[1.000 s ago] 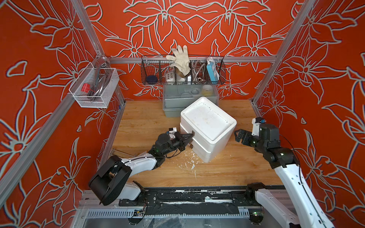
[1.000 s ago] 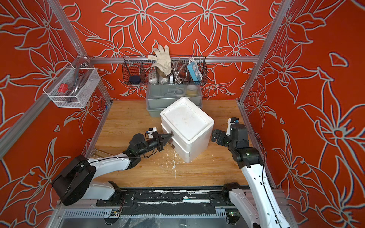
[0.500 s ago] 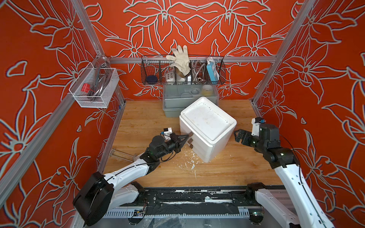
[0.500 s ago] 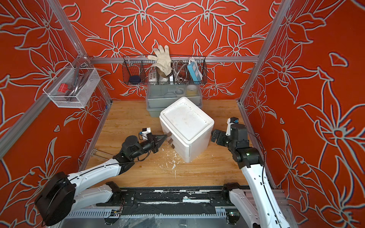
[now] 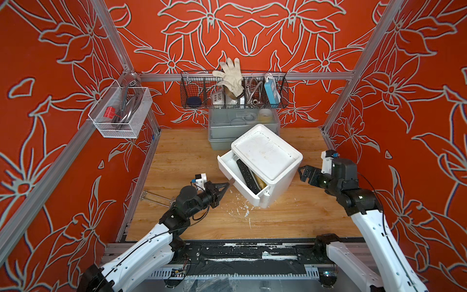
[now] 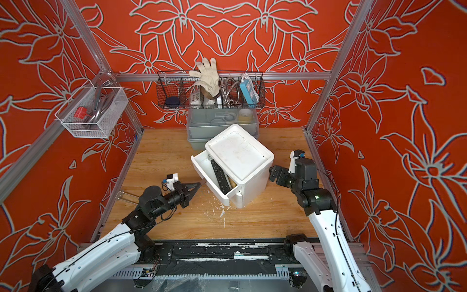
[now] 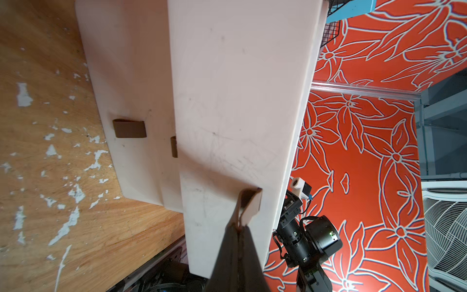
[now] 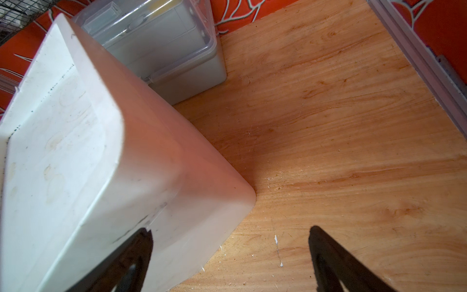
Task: Take the microphone out of the drawer
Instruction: Open the drawer in the storage box.
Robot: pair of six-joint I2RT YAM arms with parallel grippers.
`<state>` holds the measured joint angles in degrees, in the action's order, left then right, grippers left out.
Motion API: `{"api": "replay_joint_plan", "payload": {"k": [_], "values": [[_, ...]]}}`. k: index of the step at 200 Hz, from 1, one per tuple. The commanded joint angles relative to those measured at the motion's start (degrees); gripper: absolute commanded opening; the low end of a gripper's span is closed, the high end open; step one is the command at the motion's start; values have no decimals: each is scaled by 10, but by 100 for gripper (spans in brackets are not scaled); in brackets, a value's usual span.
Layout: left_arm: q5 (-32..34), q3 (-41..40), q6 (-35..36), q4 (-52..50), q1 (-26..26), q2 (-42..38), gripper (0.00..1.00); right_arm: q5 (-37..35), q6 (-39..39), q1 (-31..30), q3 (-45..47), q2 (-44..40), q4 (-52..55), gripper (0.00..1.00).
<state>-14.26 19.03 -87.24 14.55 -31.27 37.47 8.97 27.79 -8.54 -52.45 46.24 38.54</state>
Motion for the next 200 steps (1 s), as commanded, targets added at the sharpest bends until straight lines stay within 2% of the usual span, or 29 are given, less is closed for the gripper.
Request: {"api": "replay_joint_plan", "payload": {"k": [1,28,86,145,200], "values": [[14,-1,21,-97,22,-51,0,8,6,-4,-14,2,-12,100],[-1,-1,22,-139,43,-79,0,11,8,-5,-13,8,-15,100],[-5,-1,24,-166,47,-95,0,10,-1,-6,-26,17,-8,100],[30,-1,25,-229,47,-155,0,5,2,-12,-34,28,-16,100],[11,40,61,-201,47,-91,0,2,2,-20,-33,33,-16,100]]}}
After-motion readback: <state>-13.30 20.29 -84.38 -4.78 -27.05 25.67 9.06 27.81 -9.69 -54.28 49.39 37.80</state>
